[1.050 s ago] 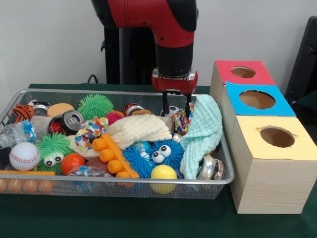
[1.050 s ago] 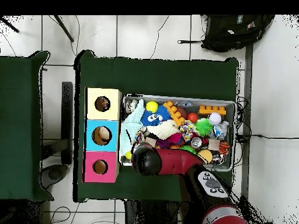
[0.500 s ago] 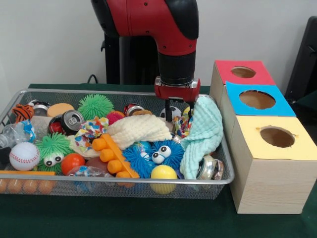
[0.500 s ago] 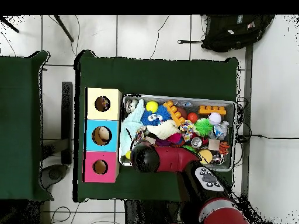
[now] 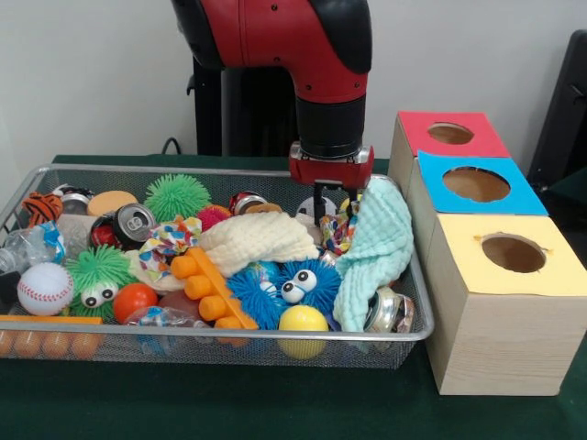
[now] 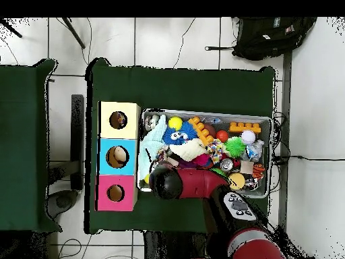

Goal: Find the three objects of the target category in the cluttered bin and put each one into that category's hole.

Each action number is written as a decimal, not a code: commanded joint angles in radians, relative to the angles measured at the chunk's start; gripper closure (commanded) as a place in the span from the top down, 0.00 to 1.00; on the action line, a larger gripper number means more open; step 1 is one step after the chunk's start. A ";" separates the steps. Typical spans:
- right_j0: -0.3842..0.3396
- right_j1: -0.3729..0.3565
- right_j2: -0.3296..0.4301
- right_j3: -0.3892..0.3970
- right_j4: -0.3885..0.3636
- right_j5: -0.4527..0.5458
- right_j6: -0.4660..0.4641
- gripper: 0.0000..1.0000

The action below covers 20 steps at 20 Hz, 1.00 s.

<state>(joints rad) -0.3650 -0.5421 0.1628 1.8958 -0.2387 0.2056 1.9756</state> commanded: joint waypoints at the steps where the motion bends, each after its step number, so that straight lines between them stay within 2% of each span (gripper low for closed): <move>1: 0.022 0.056 0.033 -0.105 0.004 -0.203 0.143 0.00; 2: 0.022 0.054 0.030 -0.102 0.006 -0.200 0.144 0.00; 4: 0.041 0.036 0.006 -0.099 0.019 -0.131 0.136 0.00; 8: 0.043 0.017 -0.001 -0.085 0.015 -0.124 0.125 0.00; 20: -0.024 -0.082 0.035 -0.046 0.003 -0.025 0.063 0.00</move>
<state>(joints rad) -0.3420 -0.5769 0.1518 1.8944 -0.2389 0.1525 1.9756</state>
